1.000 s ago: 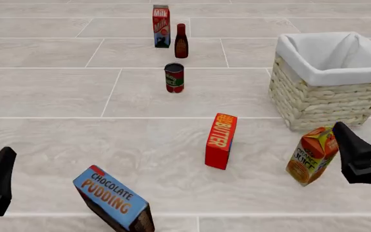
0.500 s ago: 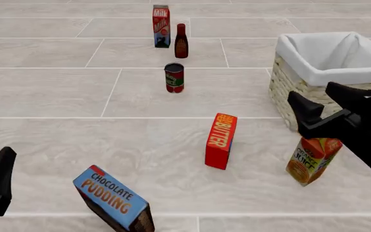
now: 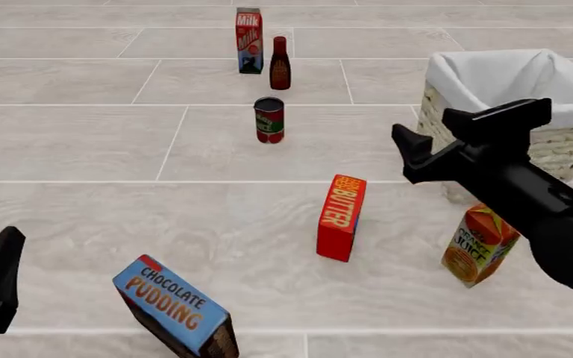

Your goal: Pick the tomato sauce and place it in the basket.

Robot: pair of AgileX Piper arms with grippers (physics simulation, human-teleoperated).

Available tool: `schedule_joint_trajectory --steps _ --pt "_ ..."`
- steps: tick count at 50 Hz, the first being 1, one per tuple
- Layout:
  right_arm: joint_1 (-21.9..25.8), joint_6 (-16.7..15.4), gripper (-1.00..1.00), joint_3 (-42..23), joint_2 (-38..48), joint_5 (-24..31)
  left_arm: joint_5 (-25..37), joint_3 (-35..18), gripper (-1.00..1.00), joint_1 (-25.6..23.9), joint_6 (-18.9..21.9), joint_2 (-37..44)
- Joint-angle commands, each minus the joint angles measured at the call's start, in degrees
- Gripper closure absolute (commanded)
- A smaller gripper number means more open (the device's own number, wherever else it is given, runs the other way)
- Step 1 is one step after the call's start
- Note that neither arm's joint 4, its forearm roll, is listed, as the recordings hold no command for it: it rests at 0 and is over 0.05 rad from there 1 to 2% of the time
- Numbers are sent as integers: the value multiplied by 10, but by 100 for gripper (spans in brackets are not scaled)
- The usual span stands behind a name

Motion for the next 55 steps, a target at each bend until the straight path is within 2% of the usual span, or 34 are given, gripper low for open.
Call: schedule_joint_trajectory --steps 1,13,15,20,33,48,55 --pt "4 5 -100 -59 82 -22 0 0 -100 0 0 0" --pt "4 -2 -100 -146 166 5 0 0 -100 0 0 0" --pt "18 -15 -100 -158 178 12 0 0 -100 0 0 0" --pt "32 -11 -100 -206 218 46 0 0 -100 0 0 0" --pt "59 2 -100 -281 290 65 0 0 -100 0 0 0" --pt "57 5 -100 -376 356 89 0 0 -100 0 0 0" --pt "57 16 -100 -412 393 92 0 0 -100 0 0 0"
